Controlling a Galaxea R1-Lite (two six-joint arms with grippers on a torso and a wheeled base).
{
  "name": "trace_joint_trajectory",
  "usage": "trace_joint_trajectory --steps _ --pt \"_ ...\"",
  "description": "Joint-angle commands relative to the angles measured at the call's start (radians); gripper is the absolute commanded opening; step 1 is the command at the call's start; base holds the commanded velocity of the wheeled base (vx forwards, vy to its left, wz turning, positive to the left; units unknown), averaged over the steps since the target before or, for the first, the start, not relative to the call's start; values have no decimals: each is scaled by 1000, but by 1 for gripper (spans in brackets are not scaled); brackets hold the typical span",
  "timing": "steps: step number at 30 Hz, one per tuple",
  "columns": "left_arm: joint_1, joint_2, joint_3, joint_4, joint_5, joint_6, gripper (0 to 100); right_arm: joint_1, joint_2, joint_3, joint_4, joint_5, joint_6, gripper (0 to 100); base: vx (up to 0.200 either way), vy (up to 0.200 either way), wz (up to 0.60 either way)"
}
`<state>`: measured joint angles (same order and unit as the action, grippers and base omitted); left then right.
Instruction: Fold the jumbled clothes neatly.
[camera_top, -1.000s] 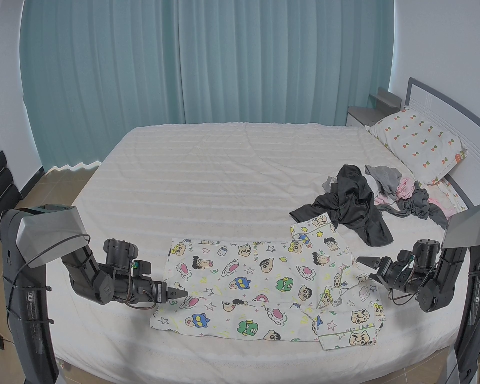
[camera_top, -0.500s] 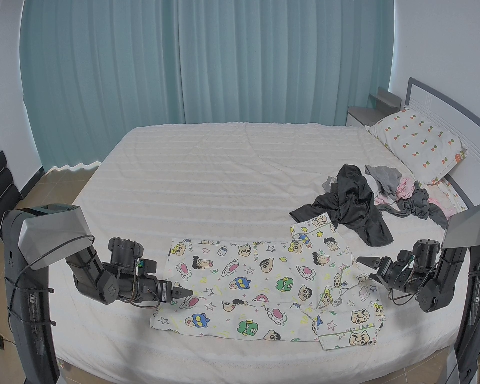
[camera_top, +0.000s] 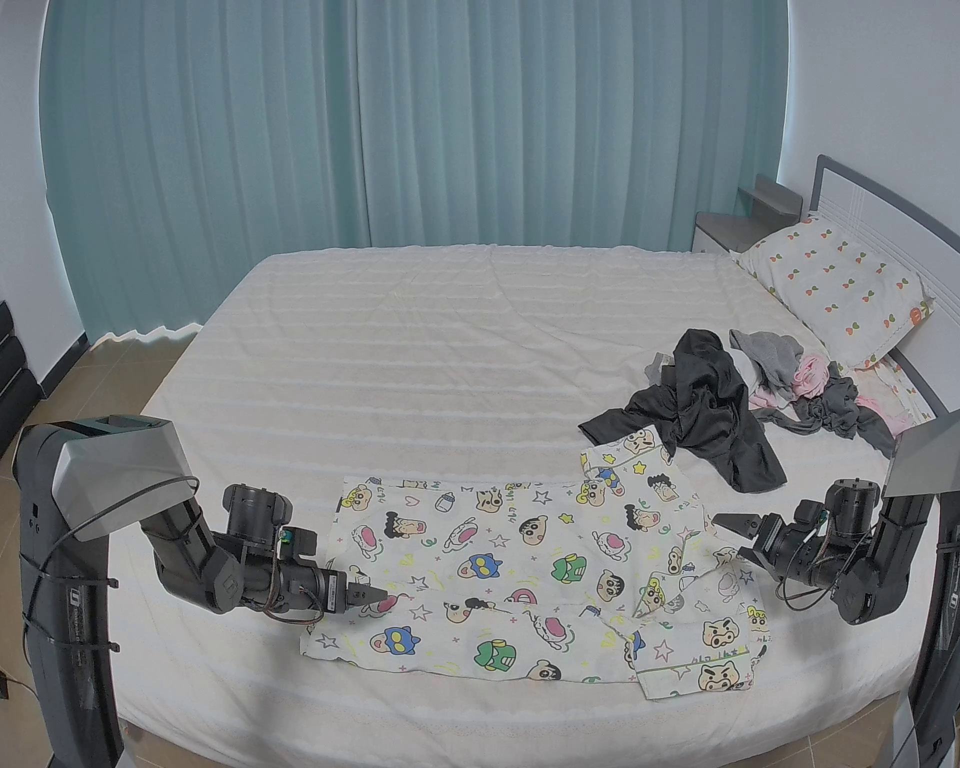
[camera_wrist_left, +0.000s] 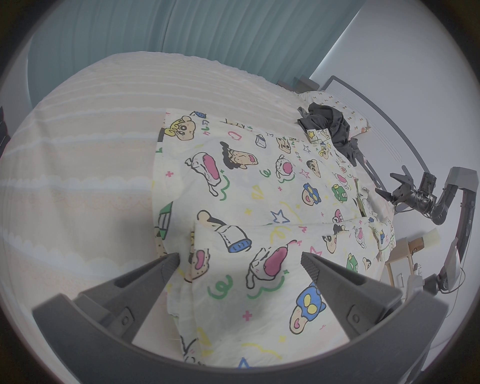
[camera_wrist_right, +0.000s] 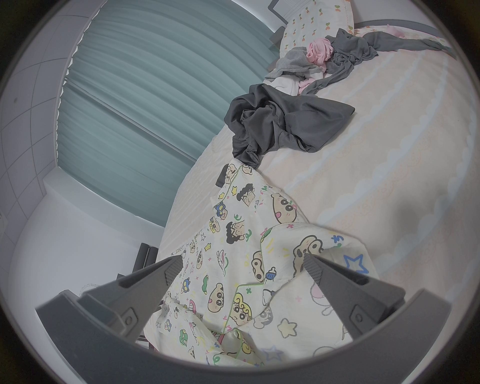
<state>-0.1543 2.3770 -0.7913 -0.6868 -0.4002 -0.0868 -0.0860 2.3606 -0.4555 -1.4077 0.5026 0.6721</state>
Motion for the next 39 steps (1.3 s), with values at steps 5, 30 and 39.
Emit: trace_joint_trajectory --steps 5,30,39 --pt "-11 5 7 0 0 -1 100 0 2 0 -1 1 0 100 0 0 0" --pt "19 -7 21 4 3 -2 0 0 2 0 -1 1 0 100 0 0 0" --pt "38 -7 20 3 47 -1 0 0 2 0 -1 1 0 100 0 0 0"
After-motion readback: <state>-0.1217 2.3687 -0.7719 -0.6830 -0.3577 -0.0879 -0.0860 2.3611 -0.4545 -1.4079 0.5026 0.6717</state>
